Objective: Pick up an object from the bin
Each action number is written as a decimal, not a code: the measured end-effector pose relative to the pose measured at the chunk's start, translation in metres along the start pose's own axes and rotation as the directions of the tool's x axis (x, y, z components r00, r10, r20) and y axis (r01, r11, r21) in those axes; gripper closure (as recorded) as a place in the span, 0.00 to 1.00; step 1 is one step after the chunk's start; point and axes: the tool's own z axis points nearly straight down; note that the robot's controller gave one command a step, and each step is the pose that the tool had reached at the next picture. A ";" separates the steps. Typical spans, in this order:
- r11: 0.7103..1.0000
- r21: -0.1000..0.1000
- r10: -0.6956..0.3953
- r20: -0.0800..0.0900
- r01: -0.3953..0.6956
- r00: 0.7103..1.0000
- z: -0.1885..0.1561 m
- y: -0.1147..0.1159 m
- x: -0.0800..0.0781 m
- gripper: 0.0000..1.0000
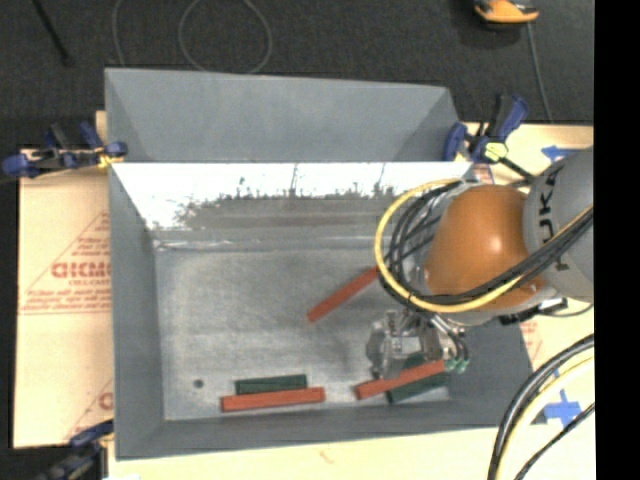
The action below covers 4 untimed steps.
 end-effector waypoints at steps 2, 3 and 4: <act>0.997 0.003 0.076 0.005 -0.076 0.997 0.063 -0.040 0.007 0.00; 0.997 0.002 0.072 -0.002 -0.072 0.997 0.059 -0.038 0.007 1.00; 0.999 0.004 0.045 0.006 -0.045 0.999 -0.122 -0.025 -0.020 1.00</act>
Offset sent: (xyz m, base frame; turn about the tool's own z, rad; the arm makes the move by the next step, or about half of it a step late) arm 0.0000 0.0000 0.0000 0.0000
